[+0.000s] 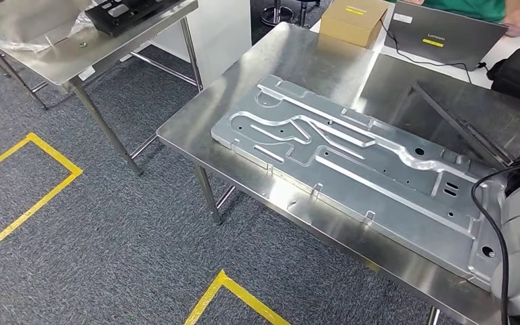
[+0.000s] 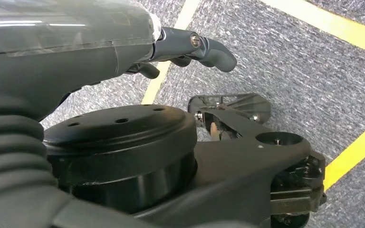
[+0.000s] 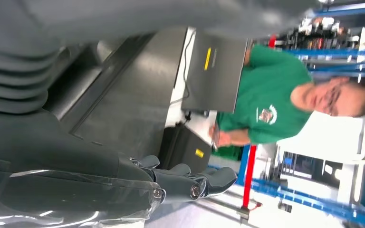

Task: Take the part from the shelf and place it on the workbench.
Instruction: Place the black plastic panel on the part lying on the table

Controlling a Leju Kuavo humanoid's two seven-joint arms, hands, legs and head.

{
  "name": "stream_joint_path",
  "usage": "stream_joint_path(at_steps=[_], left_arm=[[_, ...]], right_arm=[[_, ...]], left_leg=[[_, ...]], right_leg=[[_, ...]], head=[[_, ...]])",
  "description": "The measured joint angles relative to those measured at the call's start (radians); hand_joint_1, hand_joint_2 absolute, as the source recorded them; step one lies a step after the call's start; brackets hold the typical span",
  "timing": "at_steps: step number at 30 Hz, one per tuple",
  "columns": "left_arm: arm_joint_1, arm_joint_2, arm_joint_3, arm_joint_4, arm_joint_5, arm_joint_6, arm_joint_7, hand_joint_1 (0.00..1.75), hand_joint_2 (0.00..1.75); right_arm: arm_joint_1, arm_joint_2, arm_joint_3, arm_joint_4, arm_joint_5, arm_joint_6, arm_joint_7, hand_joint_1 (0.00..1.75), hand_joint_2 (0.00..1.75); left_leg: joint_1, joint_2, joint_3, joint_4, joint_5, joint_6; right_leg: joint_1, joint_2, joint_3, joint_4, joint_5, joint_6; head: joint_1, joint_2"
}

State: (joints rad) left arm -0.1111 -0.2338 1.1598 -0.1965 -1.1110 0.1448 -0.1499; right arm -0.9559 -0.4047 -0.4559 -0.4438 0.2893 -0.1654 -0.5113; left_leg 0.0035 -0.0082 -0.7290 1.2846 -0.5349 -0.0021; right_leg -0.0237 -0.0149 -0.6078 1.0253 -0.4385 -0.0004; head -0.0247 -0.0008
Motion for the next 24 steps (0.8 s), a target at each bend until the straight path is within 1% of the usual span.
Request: stream_joint_path(at_steps=[1, 2, 3, 4, 5, 6, 7, 8, 9, 10, 12, 13, 14, 15, 16, 17, 18, 19, 20, 21, 23, 24], left_arm=[[0.000, 0.000, 0.000, 0.000, 0.000, -0.002, -0.001, 0.00, 0.00], [-0.001, 0.001, 0.000, 0.000, 0.000, -0.004, -0.002, 0.00, 0.00], [-0.003, 0.002, 0.000, 0.000, 0.000, -0.004, -0.003, 0.00, 0.00], [-0.005, 0.003, 0.000, 0.000, 0.000, -0.004, -0.003, 0.00, 0.00], [-0.006, 0.003, 0.000, 0.000, 0.000, -0.004, -0.003, 0.00, 0.00], [-0.007, 0.004, 0.000, 0.000, 0.000, -0.004, -0.003, 0.00, 0.00], [-0.008, 0.004, 0.000, 0.000, 0.001, -0.004, -0.003, 0.00, 0.00], [-0.009, 0.004, 0.000, 0.000, 0.001, -0.004, -0.003, 0.00, 0.00], [-0.011, 0.004, 0.000, 0.000, 0.001, -0.004, -0.003, 0.00, 0.00], [-0.014, 0.004, 0.001, 0.000, 0.002, -0.003, -0.003, 0.00, 0.00], [-0.017, 0.004, 0.001, 0.000, 0.004, -0.002, -0.002, 0.00, 0.00], [-0.016, 0.003, 0.001, 0.000, 0.006, -0.002, -0.001, 0.00, 0.00], [-0.016, 0.003, 0.002, 0.000, 0.008, -0.001, 0.000, 0.00, 0.00], [-0.016, 0.003, 0.002, 0.000, 0.011, -0.001, 0.000, 0.00, 0.00], [-0.016, 0.003, 0.003, 0.000, 0.014, -0.001, 0.000, 0.00, 0.00], [-0.016, 0.003, 0.003, 0.000, 0.016, 0.000, 0.000, 0.00, 0.00], [-0.017, 0.003, 0.003, 0.000, 0.018, 0.002, 0.000, 0.00, 0.00], [-0.017, 0.004, 0.004, 0.000, 0.020, 0.004, 0.000, 0.00, 0.00], [-0.016, 0.004, 0.004, 0.000, 0.021, 0.007, 0.001, 0.00, 0.00], [-0.016, 0.005, 0.004, 0.000, 0.021, 0.009, 0.001, 0.00, 0.00], [-0.014, 0.005, 0.005, 0.000, 0.021, 0.010, 0.002, 0.00, 0.00], [-0.015, 0.006, 0.005, 0.000, 0.021, 0.011, 0.002, 0.00, 0.00]], right_arm=[[-0.001, 0.000, -0.001, 0.000, -0.002, 0.006, 0.001, 0.00, 0.00], [-0.003, 0.000, -0.002, 0.000, -0.007, 0.017, 0.002, 0.00, 0.00], [-0.005, 0.000, -0.004, 0.000, -0.017, 0.035, 0.003, 0.00, 0.00], [-0.007, 0.000, -0.008, 0.000, -0.031, 0.063, 0.005, 0.00, 0.00], [-0.008, 0.000, -0.013, 0.000, -0.048, 0.100, 0.006, 0.00, 0.00], [-0.008, 0.001, -0.019, 0.000, -0.065, 0.143, 0.007, 0.00, 0.00], [-0.008, 0.002, -0.023, -0.003, -0.081, 0.188, 0.006, 0.00, 0.00], [-0.008, 0.003, -0.026, -0.007, -0.095, 0.229, 0.003, 0.00, 0.00], [-0.011, 0.004, -0.028, -0.013, -0.109, 0.268, -0.002, 0.00, 0.00], [-0.013, 0.006, -0.030, -0.022, -0.126, 0.305, -0.008, 0.00, 0.00], [-0.008, 0.015, -0.035, -0.049, -0.169, 0.378, -0.019, 0.00, 0.00], [0.001, 0.024, -0.038, -0.069, -0.191, 0.409, -0.022, 0.00, 0.00], [0.013, 0.036, -0.040, -0.091, -0.213, 0.436, -0.022, 0.00, 0.00], [0.025, 0.049, -0.040, -0.119, -0.236, 0.459, -0.020, 0.00, 0.00], [0.037, 0.063, -0.039, -0.153, -0.261, 0.480, -0.018, 0.00, 0.00], [0.049, 0.078, -0.037, -0.191, -0.286, 0.497, -0.015, 0.00, 0.00], [0.060, 0.093, -0.032, -0.230, -0.310, 0.509, -0.011, 0.00, 0.00], [0.072, 0.110, -0.025, -0.271, -0.332, 0.517, -0.005, 0.00, 0.00], [0.085, 0.125, -0.016, -0.309, -0.352, 0.522, 0.000, 0.00, 0.00], [0.100, 0.142, -0.005, -0.347, -0.371, 0.527, 0.005, 0.00, 0.00], [0.127, 0.174, 0.021, -0.426, -0.403, 0.536, 0.016, 0.00, 0.00], [0.136, 0.189, 0.035, -0.463, -0.415, 0.538, 0.021, 0.00, 0.00]], left_leg=[[-0.001, 0.001, 0.027, -0.059, 0.037, 0.007], [-0.005, 0.005, 0.060, -0.132, 0.070, 0.016], [-0.009, 0.009, 0.090, -0.196, 0.093, 0.025], [-0.014, 0.013, 0.111, -0.240, 0.104, 0.031], [-0.017, 0.015, 0.120, -0.260, 0.104, 0.035], [-0.019, 0.014, 0.122, -0.265, 0.104, 0.037], [-0.018, 0.013, 0.125, -0.271, 0.107, 0.040], [-0.016, 0.010, 0.129, -0.279, 0.112, 0.043], [-0.014, 0.009, 0.132, -0.287, 0.117, 0.048], [-0.012, 0.007, 0.136, -0.293, 0.121, 0.051], [-0.012, 0.002, 0.136, -0.295, 0.122, 0.055], [-0.012, -0.001, 0.136, -0.294, 0.121, 0.055], [-0.012, -0.004, 0.137, -0.292, 0.120, 0.054], [-0.011, -0.007, 0.137, -0.289, 0.118, 0.052], [-0.010, -0.010, 0.136, -0.284, 0.115, 0.049], [-0.010, -0.013, 0.135, -0.277, 0.110, 0.044], [-0.011, -0.015, 0.133, -0.268, 0.105, 0.038], [-0.012, -0.017, 0.129, -0.262, 0.100, 0.033], [-0.013, -0.018, 0.127, -0.258, 0.098, 0.028], [-0.014, -0.019, 0.125, -0.257, 0.097, 0.024], [-0.012, -0.018, 0.124, -0.253, 0.092, 0.014], [-0.011, -0.015, 0.117, -0.235, 0.078, 0.008]], right_leg=[[0.002, -0.001, 0.002, 0.000, -0.001, 0.000], [0.004, -0.002, 0.005, 0.000, -0.003, 0.000], [0.006, -0.003, 0.006, 0.000, -0.004, 0.003], [0.007, -0.005, 0.006, 0.000, -0.005, 0.006], [0.008, -0.006, 0.005, -0.001, -0.005, 0.011], [0.008, -0.008, 0.005, -0.002, -0.004, 0.016], [0.005, -0.009, 0.005, -0.003, -0.005, 0.022], [0.003, -0.008, 0.004, 0.002, -0.009, 0.027], [0.001, -0.004, -0.003, 0.020, -0.023, 0.031], [0.000, 0.000, -0.019, 0.056, -0.046, 0.034], [-0.001, 0.007, -0.076, 0.176, -0.103, 0.040], [-0.002, 0.008, -0.103, 0.228, -0.119, 0.043], [-0.003, 0.009, -0.118, 0.252, -0.118, 0.045], [-0.006, 0.009, -0.115, 0.239, -0.098, 0.047], [-0.009, 0.009, -0.093, 0.190, -0.063, 0.049], [-0.012, 0.010, -0.063, 0.126, -0.033, 0.050], [-0.011, 0.012, -0.036, 0.070, -0.012, 0.049], [-0.010, 0.015, -0.018, 0.033, -0.002, 0.044], [-0.008, 0.017, -0.012, 0.019, -0.005, 0.038], [-0.005, 0.018, -0.013, 0.018, -0.005, 0.031], [-0.007, 0.017, -0.013, 0.017, -0.004, 0.017], [-0.008, 0.016, -0.012, 0.016, -0.003, 0.009]], head=[[0.000, 0.000], [0.000, 0.000], [0.001, 0.000], [0.001, 0.000], [0.001, 0.000], [0.001, 0.000], [0.001, 0.000], [0.001, 0.000], [0.002, 0.000], [0.003, 0.000], [0.005, 0.000], [0.005, 0.000], [0.005, 0.000], [0.005, 0.000], [0.005, 0.000], [0.005, 0.000], [0.005, 0.000], [0.004, 0.000], [0.004, 0.000], [0.003, 0.000], [0.002, 0.000], [0.001, 0.000]])
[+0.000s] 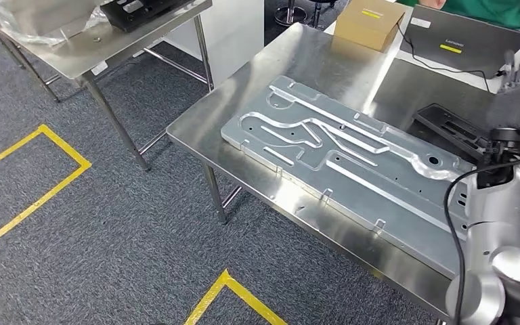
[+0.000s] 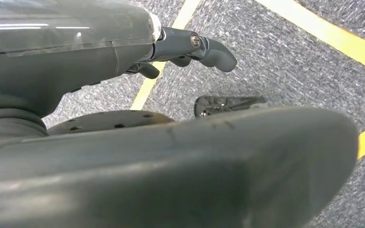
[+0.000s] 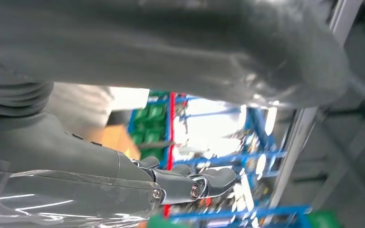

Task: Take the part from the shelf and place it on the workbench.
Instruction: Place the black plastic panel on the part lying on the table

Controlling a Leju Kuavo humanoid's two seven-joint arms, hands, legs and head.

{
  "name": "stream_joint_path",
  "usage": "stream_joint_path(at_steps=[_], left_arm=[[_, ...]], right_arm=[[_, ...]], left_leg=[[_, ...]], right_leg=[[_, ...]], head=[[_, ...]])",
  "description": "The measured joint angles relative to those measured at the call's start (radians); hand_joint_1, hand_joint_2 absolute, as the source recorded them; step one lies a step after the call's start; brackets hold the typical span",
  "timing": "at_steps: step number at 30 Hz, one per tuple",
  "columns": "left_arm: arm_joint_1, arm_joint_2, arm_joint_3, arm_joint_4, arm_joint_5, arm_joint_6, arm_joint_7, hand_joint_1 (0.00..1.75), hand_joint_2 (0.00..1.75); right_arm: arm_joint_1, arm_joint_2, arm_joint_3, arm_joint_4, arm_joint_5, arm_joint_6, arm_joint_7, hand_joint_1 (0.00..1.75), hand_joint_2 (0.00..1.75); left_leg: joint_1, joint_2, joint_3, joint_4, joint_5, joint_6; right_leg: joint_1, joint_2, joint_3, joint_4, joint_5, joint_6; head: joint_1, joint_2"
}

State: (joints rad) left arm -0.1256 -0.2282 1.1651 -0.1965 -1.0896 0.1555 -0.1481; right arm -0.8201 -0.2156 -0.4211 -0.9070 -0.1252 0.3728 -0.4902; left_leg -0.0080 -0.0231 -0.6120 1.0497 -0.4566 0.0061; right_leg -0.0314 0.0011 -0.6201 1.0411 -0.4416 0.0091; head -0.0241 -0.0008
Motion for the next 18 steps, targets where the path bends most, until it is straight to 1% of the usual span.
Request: stream_joint_path(at_steps=[1, 2, 3, 4, 5, 6, 7, 8, 9, 10, 11, 13, 14, 15, 16, 17, 18], left_arm=[[-0.001, 0.000, 0.001, 0.000, 0.000, 0.000, 0.000, 0.00, 0.00], [-0.001, 0.000, 0.001, 0.000, 0.000, 0.000, 0.000, 0.00, 0.00], [-0.001, 0.000, 0.002, 0.000, 0.000, 0.000, 0.000, 0.00, 0.00], [0.000, 0.000, 0.003, 0.000, 0.000, 0.000, 0.001, 0.00, 0.00], [0.000, 0.000, 0.004, 0.000, 0.000, 0.001, 0.002, 0.00, 0.00], [0.001, 0.000, 0.005, 0.000, 0.001, 0.003, 0.005, 0.00, 0.00], [0.001, 0.000, 0.005, 0.000, 0.001, 0.005, 0.007, 0.00, 0.00], [0.001, 0.001, 0.006, 0.000, 0.001, 0.008, 0.009, 0.00, 0.00], [0.000, 0.001, 0.006, 0.000, 0.002, 0.011, 0.011, 0.00, 0.00], [-0.001, 0.001, 0.006, 0.000, 0.002, 0.014, 0.012, 0.00, 0.00], [-0.002, 0.002, 0.006, 0.000, 0.003, 0.016, 0.013, 0.00, 0.00], [-0.001, 0.002, 0.007, 0.000, 0.004, 0.021, 0.014, 0.00, 0.00], [0.001, 0.002, 0.007, 0.000, 0.005, 0.024, 0.015, 0.00, 0.00], [0.002, 0.002, 0.008, 0.000, 0.006, 0.028, 0.016, 0.00, 0.00], [0.003, 0.002, 0.008, 0.000, 0.007, 0.032, 0.017, 0.00, 0.00], [0.003, 0.002, 0.009, 0.000, 0.007, 0.036, 0.019, 0.00, 0.00], [0.003, 0.003, 0.010, 0.000, 0.007, 0.039, 0.020, 0.00, 0.00]], right_arm=[[0.006, 0.012, 0.013, -0.033, -0.008, 0.001, 0.005, 0.00, 0.00], [0.011, 0.022, 0.025, -0.060, -0.012, 0.001, 0.009, 0.00, 0.00], [0.017, 0.030, 0.034, -0.081, -0.015, 0.001, 0.012, 0.00, 0.00], [0.023, 0.036, 0.042, -0.098, -0.019, 0.003, 0.014, 0.00, 0.00], [0.031, 0.042, 0.050, -0.116, -0.024, 0.009, 0.015, 0.00, 0.00], [0.040, 0.049, 0.058, -0.135, -0.032, 0.016, 0.015, 0.00, 0.00], [0.049, 0.056, 0.067, -0.157, -0.041, 0.025, 0.015, 0.00, 0.00], [0.059, 0.065, 0.077, -0.184, -0.050, 0.033, 0.016, 0.00, 0.00], [0.071, 0.076, 0.090, -0.217, -0.057, 0.038, 0.017, 0.00, 0.00], [0.087, 0.088, 0.103, -0.252, -0.062, 0.040, 0.018, 0.00, 0.00], [0.111, 0.100, 0.118, -0.292, -0.064, 0.038, 0.016, 0.00, 0.00], [0.177, 0.125, 0.153, -0.376, -0.062, 0.027, 0.004, 0.00, 0.00], [0.215, 0.137, 0.173, -0.417, -0.057, 0.020, -0.005, 0.00, 0.00], [0.252, 0.149, 0.196, -0.459, -0.051, 0.014, -0.015, 0.00, 0.00], [0.288, 0.160, 0.219, -0.497, -0.043, 0.008, -0.024, 0.00, 0.00], [0.324, 0.171, 0.242, -0.532, -0.034, -0.001, -0.032, 0.00, 0.00], [0.362, 0.183, 0.265, -0.565, -0.024, -0.010, -0.038, 0.00, 0.00]], left_leg=[[0.002, 0.004, -0.016, 0.037, -0.023, -0.006], [0.004, 0.008, -0.041, 0.092, -0.053, -0.011], [0.006, 0.011, -0.072, 0.159, -0.083, -0.014], [0.008, 0.013, -0.101, 0.217, -0.105, -0.016], [0.009, 0.014, -0.118, 0.250, -0.110, -0.016], [0.009, 0.015, -0.117, 0.247, -0.097, -0.014], [0.009, 0.015, -0.099, 0.207, -0.069, -0.010], [0.008, 0.016, -0.067, 0.142, -0.033, -0.004], [0.006, 0.016, -0.033, 0.074, -0.008, 0.002], [0.004, 0.017, -0.007, 0.023, 0.008, 0.007], [0.002, 0.017, 0.009, -0.008, 0.013, 0.010], [0.001, 0.015, 0.015, -0.022, 0.011, 0.013], [0.004, 0.014, 0.018, -0.029, 0.014, 0.017], [0.006, 0.014, 0.022, -0.035, 0.017, 0.022], [0.009, 0.013, 0.026, -0.042, 0.020, 0.027], [0.010, 0.013, 0.030, -0.047, 0.022, 0.030], [0.010, 0.013, 0.031, -0.048, 0.022, 0.032]], right_leg=[[-0.001, -0.001, 0.001, -0.002, 0.000, -0.006], [0.000, -0.002, 0.002, -0.002, 0.000, -0.010], [0.001, -0.004, 0.002, -0.002, -0.001, -0.013], [0.003, -0.005, 0.002, -0.002, -0.001, -0.014], [0.005, -0.006, 0.003, -0.002, -0.002, -0.015], [0.007, -0.007, 0.003, -0.002, -0.002, -0.015], [0.008, -0.007, 0.004, -0.002, -0.002, -0.015], [0.009, -0.007, 0.006, -0.002, -0.003, -0.015], [0.012, -0.006, 0.007, -0.002, -0.004, -0.013], [0.014, -0.006, 0.008, -0.002, -0.005, -0.011], [0.015, -0.007, 0.009, -0.003, -0.005, -0.007], [0.017, -0.009, 0.012, -0.008, -0.004, 0.002], [0.017, -0.011, 0.014, -0.009, -0.006, 0.007], [0.016, -0.011, 0.012, -0.001, -0.015, 0.011], [0.016, -0.011, 0.001, 0.025, -0.034, 0.015], [0.015, -0.009, -0.019, 0.070, -0.062, 0.017], [0.015, -0.008, -0.049, 0.132, -0.093, 0.019]], head=[[-0.001, 0.000], [-0.003, 0.000], [-0.004, 0.000], [-0.004, 0.000], [-0.004, 0.000], [-0.004, 0.000], [-0.004, 0.000], [-0.004, 0.000], [-0.004, 0.000], [-0.004, 0.000], [-0.004, 0.000], [-0.004, 0.000], [-0.003, 0.000], [-0.003, 0.000], [-0.002, 0.000], [-0.002, 0.000], [-0.002, 0.000]])
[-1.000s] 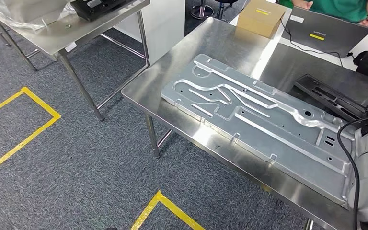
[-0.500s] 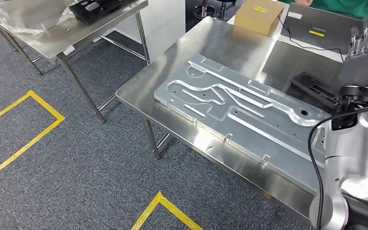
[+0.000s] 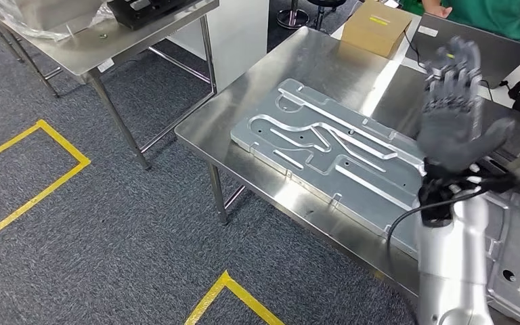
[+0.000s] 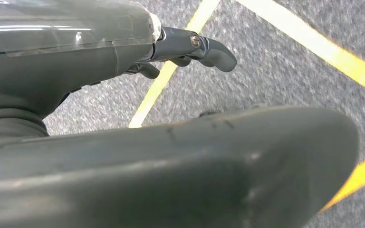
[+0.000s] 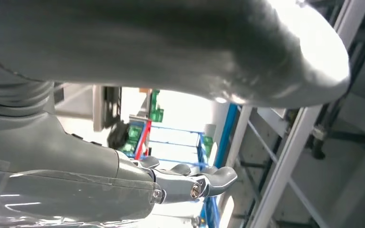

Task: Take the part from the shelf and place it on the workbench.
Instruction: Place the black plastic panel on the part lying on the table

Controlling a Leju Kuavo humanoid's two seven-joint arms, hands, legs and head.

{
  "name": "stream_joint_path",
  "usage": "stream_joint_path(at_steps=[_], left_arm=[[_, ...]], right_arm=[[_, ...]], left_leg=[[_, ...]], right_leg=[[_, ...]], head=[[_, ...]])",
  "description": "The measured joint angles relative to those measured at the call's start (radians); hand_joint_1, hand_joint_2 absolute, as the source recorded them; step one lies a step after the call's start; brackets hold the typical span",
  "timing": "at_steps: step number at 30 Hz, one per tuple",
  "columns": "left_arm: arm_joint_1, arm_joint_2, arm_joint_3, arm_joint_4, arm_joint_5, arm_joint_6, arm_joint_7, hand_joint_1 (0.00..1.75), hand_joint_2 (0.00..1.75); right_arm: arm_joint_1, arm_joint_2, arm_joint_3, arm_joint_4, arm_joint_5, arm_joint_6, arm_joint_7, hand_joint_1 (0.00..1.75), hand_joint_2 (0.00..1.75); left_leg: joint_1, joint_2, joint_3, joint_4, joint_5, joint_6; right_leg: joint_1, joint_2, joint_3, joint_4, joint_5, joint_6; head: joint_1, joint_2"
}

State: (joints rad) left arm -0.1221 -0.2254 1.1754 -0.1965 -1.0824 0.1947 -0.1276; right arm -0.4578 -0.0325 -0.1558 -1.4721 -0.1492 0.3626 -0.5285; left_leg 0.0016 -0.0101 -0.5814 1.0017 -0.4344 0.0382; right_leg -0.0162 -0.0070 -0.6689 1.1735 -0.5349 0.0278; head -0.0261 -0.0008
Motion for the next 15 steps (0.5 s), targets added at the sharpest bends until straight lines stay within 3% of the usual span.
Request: stream_joint_path(at_steps=[2, 3, 4, 6, 8, 12, 13, 15], left_arm=[[0.001, 0.001, 0.002, 0.000, 0.000, 0.007, 0.004, 0.00, 0.00], [0.002, 0.002, 0.002, 0.000, 0.001, 0.012, 0.005, 0.00, 0.00], [0.003, 0.003, 0.003, 0.000, 0.002, 0.017, 0.006, 0.00, 0.00], [0.003, 0.004, 0.003, 0.000, 0.003, 0.025, 0.004, 0.00, 0.00], [0.003, 0.005, 0.003, 0.000, 0.003, 0.032, 0.002, 0.00, 0.00], [0.004, 0.007, 0.004, 0.000, 0.003, 0.038, 0.000, 0.00, 0.00], [0.004, 0.007, 0.004, 0.000, 0.003, 0.039, 0.000, 0.00, 0.00], [0.004, 0.008, 0.004, 0.000, 0.003, 0.039, -0.001, 0.00, 0.00]], right_arm=[[0.084, 0.025, 0.044, -0.056, 0.028, -0.028, -0.011, 0.00, 0.00], [0.128, 0.039, 0.068, -0.083, 0.048, -0.049, -0.018, 0.00, 0.00], [0.169, 0.052, 0.095, -0.108, 0.070, -0.074, -0.026, 0.00, 0.00], [0.242, 0.074, 0.149, -0.152, 0.109, -0.127, -0.042, 0.00, 0.00], [0.300, 0.092, 0.197, -0.186, 0.133, -0.175, -0.050, 0.00, 0.00], [0.368, 0.114, 0.252, -0.230, 0.147, -0.215, -0.052, 0.00, 0.00], [0.375, 0.117, 0.260, -0.237, 0.148, -0.216, -0.052, 0.00, 0.00], [0.384, 0.123, 0.272, -0.246, 0.149, -0.217, -0.052, 0.00, 0.00]], left_leg=[[-0.001, -0.002, 0.001, 0.002, -0.003, 0.002], [-0.001, -0.004, 0.001, 0.003, -0.005, 0.001], [-0.001, -0.006, 0.003, 0.005, -0.007, 0.000], [-0.002, -0.008, 0.006, 0.012, -0.015, -0.006], [-0.006, -0.010, 0.006, 0.018, -0.022, -0.016], [-0.006, -0.008, 0.006, 0.024, -0.034, -0.037], [-0.006, -0.007, -0.003, 0.047, -0.051, -0.042], [-0.002, -0.002, -0.049, 0.153, -0.112, -0.053]], right_leg=[[0.000, 0.002, -0.054, 0.105, -0.035, 0.003], [0.000, 0.002, -0.061, 0.114, -0.027, 0.003], [0.000, 0.002, -0.048, 0.085, -0.001, 0.002], [0.001, 0.002, 0.014, -0.039, 0.060, -0.004], [0.004, 0.003, 0.056, -0.124, 0.085, -0.013], [0.003, 0.006, 0.063, -0.142, 0.088, -0.034], [0.000, 0.006, 0.065, -0.146, 0.090, -0.040], [-0.002, 0.005, 0.066, -0.149, 0.091, -0.047]], head=[[0.000, 0.000], [0.000, 0.000], [0.000, 0.000], [0.000, 0.000], [0.000, 0.000], [-0.001, 0.000], [-0.003, 0.000], [-0.006, 0.000]])
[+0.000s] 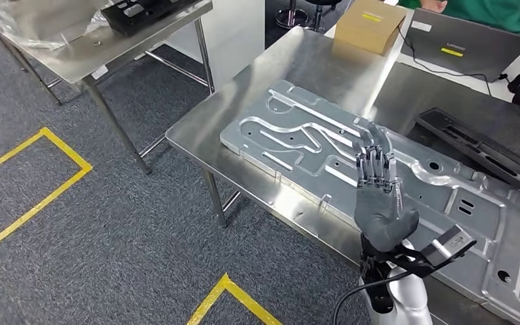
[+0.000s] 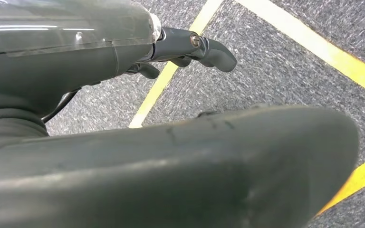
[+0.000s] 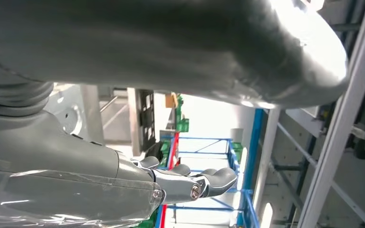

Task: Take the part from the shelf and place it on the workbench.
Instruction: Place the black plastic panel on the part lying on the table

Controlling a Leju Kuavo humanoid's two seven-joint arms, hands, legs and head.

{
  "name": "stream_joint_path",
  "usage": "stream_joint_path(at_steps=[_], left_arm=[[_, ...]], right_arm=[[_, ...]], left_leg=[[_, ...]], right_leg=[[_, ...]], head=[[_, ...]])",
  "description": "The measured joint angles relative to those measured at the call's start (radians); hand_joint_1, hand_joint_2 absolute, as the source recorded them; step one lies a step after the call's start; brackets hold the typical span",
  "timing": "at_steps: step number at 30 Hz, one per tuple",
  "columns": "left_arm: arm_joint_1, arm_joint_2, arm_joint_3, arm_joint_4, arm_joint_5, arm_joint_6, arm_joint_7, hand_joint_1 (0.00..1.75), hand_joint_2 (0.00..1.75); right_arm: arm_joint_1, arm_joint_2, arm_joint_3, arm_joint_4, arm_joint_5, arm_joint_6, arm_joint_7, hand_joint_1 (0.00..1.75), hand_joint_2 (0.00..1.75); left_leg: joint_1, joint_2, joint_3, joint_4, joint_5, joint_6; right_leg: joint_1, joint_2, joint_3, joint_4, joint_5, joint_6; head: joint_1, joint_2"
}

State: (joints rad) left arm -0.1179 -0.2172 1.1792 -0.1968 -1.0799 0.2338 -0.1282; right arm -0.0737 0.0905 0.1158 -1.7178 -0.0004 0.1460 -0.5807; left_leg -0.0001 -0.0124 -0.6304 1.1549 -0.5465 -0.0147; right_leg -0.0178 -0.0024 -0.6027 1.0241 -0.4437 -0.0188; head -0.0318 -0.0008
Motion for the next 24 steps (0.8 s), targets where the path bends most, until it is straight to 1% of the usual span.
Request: stream_joint_path(at_steps=[1, 2, 3, 4, 5, 6, 7, 8, 9, 11, 12, 13, 14, 15, 16, 17, 18, 19, 20, 21, 22, 23, 24], left_arm=[[0.001, 0.000, 0.000, 0.000, 0.000, 0.000, 0.000, 0.00, 0.00], [0.002, 0.001, 0.000, 0.000, 0.000, 0.000, 0.000, 0.00, 0.00], [0.003, 0.001, 0.000, 0.000, 0.000, 0.000, 0.000, 0.00, 0.00], [0.004, 0.002, 0.001, 0.000, 0.000, 0.000, 0.000, 0.00, 0.00], [0.004, 0.003, 0.001, 0.000, 0.000, 0.000, 0.000, 0.00, 0.00], [0.004, 0.004, 0.001, 0.000, 0.000, 0.001, 0.000, 0.00, 0.00], [0.003, 0.005, 0.001, 0.000, 0.000, 0.002, -0.001, 0.00, 0.00], [0.002, 0.006, 0.001, 0.000, 0.000, 0.003, -0.001, 0.00, 0.00], [0.002, 0.006, 0.002, 0.000, 0.001, 0.005, -0.001, 0.00, 0.00], [0.003, 0.008, 0.005, 0.000, 0.006, 0.006, -0.001, 0.00, 0.00], [0.005, 0.008, 0.007, 0.000, 0.009, 0.006, 0.000, 0.00, 0.00], [0.005, 0.010, 0.009, 0.000, 0.013, 0.005, 0.001, 0.00, 0.00], [0.004, 0.011, 0.011, 0.000, 0.017, 0.003, 0.001, 0.00, 0.00], [0.003, 0.012, 0.013, 0.000, 0.020, 0.000, 0.002, 0.00, 0.00], [0.002, 0.013, 0.015, 0.000, 0.024, -0.004, 0.002, 0.00, 0.00], [0.002, 0.014, 0.017, 0.000, 0.027, -0.008, 0.002, 0.00, 0.00], [0.002, 0.015, 0.019, 0.000, 0.030, -0.011, 0.002, 0.00, 0.00], [0.002, 0.015, 0.022, 0.000, 0.032, -0.014, 0.001, 0.00, 0.00], [0.002, 0.015, 0.024, 0.000, 0.034, -0.016, 0.000, 0.00, 0.00], [0.002, 0.015, 0.026, 0.000, 0.035, -0.019, 0.000, 0.00, 0.00], [0.001, 0.015, 0.027, 0.000, 0.035, -0.021, -0.001, 0.00, 0.00], [0.000, 0.016, 0.029, 0.000, 0.036, -0.023, -0.002, 0.00, 0.00], [-0.001, 0.016, 0.030, 0.000, 0.036, -0.025, -0.002, 0.00, 0.00]], right_arm=[[0.005, 0.002, 0.004, -0.002, 0.000, 0.000, 0.000, 0.00, 0.00], [0.010, 0.002, 0.007, -0.004, 0.000, 0.000, 0.000, 0.00, 0.00], [0.014, 0.003, 0.009, -0.005, 0.000, 0.000, 0.000, 0.00, 0.00], [0.017, 0.004, 0.011, -0.006, 0.000, 0.000, 0.001, 0.00, 0.00], [0.020, 0.004, 0.014, -0.007, -0.002, -0.001, 0.004, 0.00, 0.00], [0.023, 0.006, 0.016, -0.009, -0.004, -0.003, 0.009, 0.00, 0.00], [0.028, 0.008, 0.017, -0.010, -0.006, -0.008, 0.015, 0.00, 0.00], [0.036, 0.012, 0.018, -0.011, -0.008, -0.014, 0.019, 0.00, 0.00], [0.047, 0.016, 0.020, -0.011, -0.009, -0.020, 0.022, 0.00, 0.00], [0.068, 0.023, 0.024, -0.011, -0.009, -0.031, 0.019, 0.00, 0.00], [0.075, 0.025, 0.026, -0.009, -0.009, -0.034, 0.017, 0.00, 0.00], [0.080, 0.026, 0.028, -0.007, -0.008, -0.037, 0.015, 0.00, 0.00], [0.082, 0.027, 0.028, -0.004, -0.008, -0.038, 0.014, 0.00, 0.00], [0.084, 0.027, 0.028, 0.000, -0.007, -0.039, 0.014, 0.00, 0.00], [0.086, 0.027, 0.028, 0.004, -0.006, -0.039, 0.014, 0.00, 0.00], [0.088, 0.027, 0.029, 0.009, -0.006, -0.039, 0.014, 0.00, 0.00], [0.089, 0.027, 0.029, 0.013, -0.006, -0.039, 0.014, 0.00, 0.00], [0.090, 0.027, 0.029, 0.018, -0.006, -0.039, 0.014, 0.00, 0.00], [0.090, 0.027, 0.029, 0.021, -0.006, -0.039, 0.015, 0.00, 0.00], [0.088, 0.027, 0.029, 0.024, -0.007, -0.038, 0.015, 0.00, 0.00], [0.086, 0.027, 0.030, 0.027, -0.008, -0.037, 0.016, 0.00, 0.00], [0.084, 0.028, 0.030, 0.030, -0.009, -0.036, 0.016, 0.00, 0.00], [0.082, 0.028, 0.031, 0.033, -0.009, -0.036, 0.016, 0.00, 0.00]], left_leg=[[0.002, 0.002, -0.032, 0.070, -0.032, -0.004], [0.005, 0.003, -0.057, 0.125, -0.051, -0.008], [0.006, 0.004, -0.068, 0.149, -0.052, -0.009], [0.008, 0.005, -0.059, 0.132, -0.033, -0.010], [0.009, 0.006, -0.031, 0.077, 0.000, -0.008], [0.009, 0.006, 0.008, 0.003, 0.034, -0.005], [0.008, 0.006, 0.042, -0.065, 0.057, -0.001], [0.006, 0.006, 0.066, -0.113, 0.071, 0.005], [0.004, 0.006, 0.077, -0.136, 0.073, 0.010], [0.002, 0.005, 0.078, -0.143, 0.077, 0.023], [0.003, 0.006, 0.078, -0.147, 0.083, 0.030], [0.004, 0.008, 0.078, -0.151, 0.089, 0.037], [0.005, 0.009, 0.077, -0.155, 0.095, 0.043], [0.004, 0.011, 0.075, -0.155, 0.099, 0.047], [0.003, 0.011, 0.070, -0.154, 0.101, 0.050], [0.001, 0.011, 0.065, -0.153, 0.103, 0.052], [0.000, 0.011, 0.060, -0.150, 0.104, 0.053], [-0.001, 0.011, 0.055, -0.146, 0.105, 0.053], [-0.002, 0.010, 0.051, -0.141, 0.105, 0.052], [-0.002, 0.009, 0.047, -0.137, 0.106, 0.052], [-0.004, 0.008, 0.043, -0.132, 0.106, 0.049], [-0.006, 0.007, 0.040, -0.128, 0.107, 0.045], [-0.007, 0.007, 0.037, -0.126, 0.109, 0.040]], right_leg=[[0.000, -0.001, 0.000, 0.000, 0.000, -0.002], [0.000, -0.001, -0.001, 0.001, 0.000, -0.002], [0.001, -0.002, -0.001, 0.001, 0.000, -0.002], [0.000, -0.002, 0.000, 0.001, 0.000, -0.002], [0.000, -0.001, 0.001, 0.001, 0.000, -0.001], [0.001, -0.001, 0.003, 0.001, -0.001, 0.001], [0.002, -0.001, 0.004, 0.003, -0.002, 0.004], [0.004, -0.001, 0.005, 0.003, -0.002, 0.010], [0.005, -0.002, 0.005, 0.003, -0.001, 0.016], [0.005, -0.002, 0.005, 0.000, 0.002, 0.029], [0.004, -0.002, 0.004, 0.003, -0.002, 0.035], [0.003, -0.001, -0.001, 0.018, -0.018, 0.040], [0.002, 0.000, -0.014, 0.051, -0.045, 0.043], [0.001, 0.000, -0.035, 0.105, -0.083, 0.045], [0.001, 0.000, -0.061, 0.171, -0.121, 0.046], [0.001, 0.000, -0.084, 0.230, -0.149, 0.048], [0.001, 0.000, -0.095, 0.265, -0.158, 0.048], [0.002, 0.000, -0.087, 0.261, -0.148, 0.047], [0.002, 0.000, -0.060, 0.220, -0.122, 0.045], [0.002, 0.000, -0.021, 0.153, -0.091, 0.041], [0.004, 0.000, 0.014, 0.089, -0.069, 0.038], [0.006, 0.001, 0.038, 0.042, -0.055, 0.034], [0.008, 0.001, 0.049, 0.017, -0.049, 0.029]], head=[[-0.001, 0.000], [-0.001, 0.000], [-0.001, 0.000], [-0.001, 0.000], [-0.001, 0.000], [-0.001, 0.000], [-0.001, 0.000], [0.000, 0.000], [0.000, 0.000], [0.001, 0.000], [0.001, 0.000], [0.001, 0.000], [0.001, 0.000], [0.002, 0.000], [0.002, 0.000], [0.002, 0.000], [0.002, 0.000], [0.002, 0.000], [0.002, 0.000], [0.002, 0.000], [0.002, 0.000], [0.001, 0.000], [0.001, 0.000]])
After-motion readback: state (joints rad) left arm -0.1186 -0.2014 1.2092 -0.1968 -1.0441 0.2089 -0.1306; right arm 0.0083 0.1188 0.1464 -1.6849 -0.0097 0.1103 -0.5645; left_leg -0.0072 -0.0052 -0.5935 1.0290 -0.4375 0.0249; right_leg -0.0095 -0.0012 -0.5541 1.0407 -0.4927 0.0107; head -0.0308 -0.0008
